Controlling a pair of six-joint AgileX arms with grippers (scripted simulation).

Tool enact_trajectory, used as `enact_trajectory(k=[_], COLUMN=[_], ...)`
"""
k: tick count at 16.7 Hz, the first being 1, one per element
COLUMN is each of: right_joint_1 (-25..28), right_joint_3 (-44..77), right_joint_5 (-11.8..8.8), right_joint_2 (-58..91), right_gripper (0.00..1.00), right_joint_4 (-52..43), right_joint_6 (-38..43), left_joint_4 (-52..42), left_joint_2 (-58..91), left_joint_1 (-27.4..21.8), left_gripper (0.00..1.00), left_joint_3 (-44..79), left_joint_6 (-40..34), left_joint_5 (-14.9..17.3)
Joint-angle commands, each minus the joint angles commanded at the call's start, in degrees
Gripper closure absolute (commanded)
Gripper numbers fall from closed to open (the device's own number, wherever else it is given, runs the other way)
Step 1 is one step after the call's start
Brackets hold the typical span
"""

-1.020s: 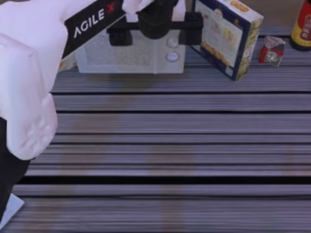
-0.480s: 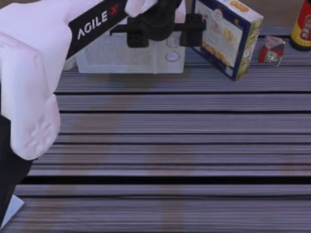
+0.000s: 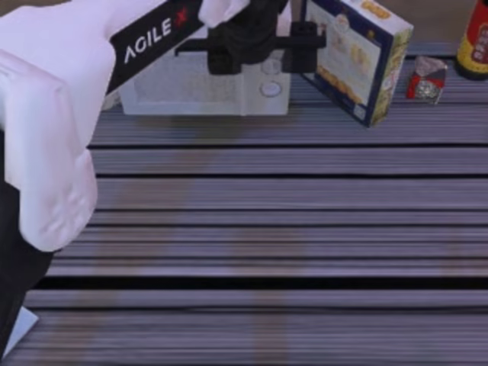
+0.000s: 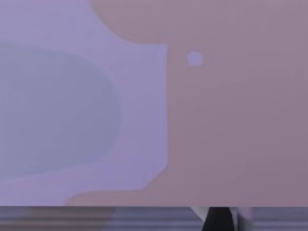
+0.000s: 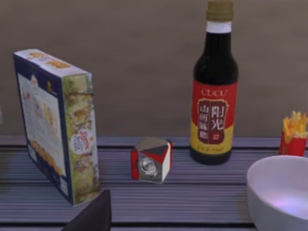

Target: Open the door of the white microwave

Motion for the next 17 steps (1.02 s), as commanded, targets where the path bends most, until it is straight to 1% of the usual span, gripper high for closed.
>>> enact_trajectory(k=[3,4,7,12,17], right_joint_1=[0.0,0.0,0.0,0.0,0.0], right_joint_3=[0.0,0.0,0.0,0.0,0.0], right_joint_5=[0.0,0.0,0.0,0.0,0.0], right_joint_2=[0.0,0.0,0.0,0.0,0.0], right_gripper=[0.0,0.0,0.0,0.0,0.0], right_joint_4=[0.0,0.0,0.0,0.0,0.0], right_joint_6=[0.0,0.0,0.0,0.0,0.0], left_joint_4=[0.0,0.2,1.4,4.9,5.1], left_joint_2=[0.0,-1.4,-2.8,-7.3,-7.5], left_joint_1=[0.0,-2.0,-1.9,-1.7,-1.7], left_gripper=[1.0,1.0,1.0,1.0,1.0], left_joint_3=[0.0,-1.3,-3.7,-12.7,-13.1], left_joint_6=[0.0,-0.5,-0.6,-1.6,-1.6], left_joint_5=[0.0,1.2,0.6,-0.8,-0.9])
